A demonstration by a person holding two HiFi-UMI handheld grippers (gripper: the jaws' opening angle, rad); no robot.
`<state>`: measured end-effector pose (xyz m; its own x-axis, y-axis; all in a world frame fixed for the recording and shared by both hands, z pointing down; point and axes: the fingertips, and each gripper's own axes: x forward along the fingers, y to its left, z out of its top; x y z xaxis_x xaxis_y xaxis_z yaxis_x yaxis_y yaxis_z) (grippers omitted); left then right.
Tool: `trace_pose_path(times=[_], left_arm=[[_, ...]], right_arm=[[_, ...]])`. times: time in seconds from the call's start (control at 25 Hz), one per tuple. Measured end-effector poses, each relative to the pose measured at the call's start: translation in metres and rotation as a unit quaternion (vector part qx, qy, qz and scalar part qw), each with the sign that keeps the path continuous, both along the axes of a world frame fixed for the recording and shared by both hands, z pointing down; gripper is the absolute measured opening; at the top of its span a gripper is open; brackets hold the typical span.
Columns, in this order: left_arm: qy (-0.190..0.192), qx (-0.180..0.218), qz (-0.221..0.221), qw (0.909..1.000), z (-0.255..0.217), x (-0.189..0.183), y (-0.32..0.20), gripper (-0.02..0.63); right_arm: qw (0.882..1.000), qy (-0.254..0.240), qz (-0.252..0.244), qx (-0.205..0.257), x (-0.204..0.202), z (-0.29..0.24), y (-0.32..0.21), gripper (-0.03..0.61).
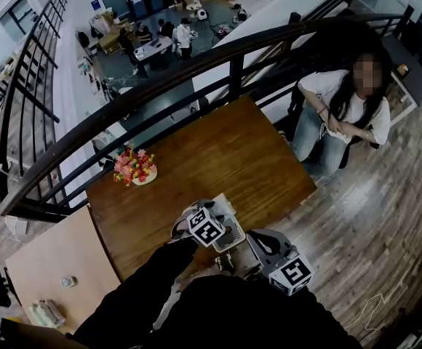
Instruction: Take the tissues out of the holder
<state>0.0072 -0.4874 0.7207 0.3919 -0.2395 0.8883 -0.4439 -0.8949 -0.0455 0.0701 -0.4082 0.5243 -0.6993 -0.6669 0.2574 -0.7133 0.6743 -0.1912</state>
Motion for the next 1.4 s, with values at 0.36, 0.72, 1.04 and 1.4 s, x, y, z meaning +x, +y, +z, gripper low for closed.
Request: trace_pose_path(times=[0.36, 0.72, 1.04, 1.4], left_arm=[[-0.014, 0.004, 0.005, 0.9999, 0.013, -0.009, -0.032, 0.247], [-0.047, -0.005, 0.033, 0.9984, 0.051, -0.015, -0.050, 0.247], [-0.068, -0.008, 0.061, 0.9958, 0.073, -0.009, -0.055, 0.247], [-0.067, -0.019, 0.070, 0.9951, 0.092, -0.009, -0.058, 0.249]], right_arm=[[1.000, 0.005, 0.010, -0.004, 0.004, 0.002, -0.008, 0.002], [0.999, 0.017, 0.034, -0.013, 0.013, 0.006, -0.012, 0.002], [0.998, 0.021, 0.046, -0.026, 0.025, 0.011, -0.011, 0.002], [0.997, 0.023, 0.061, -0.032, 0.032, 0.019, -0.015, 0.002]])
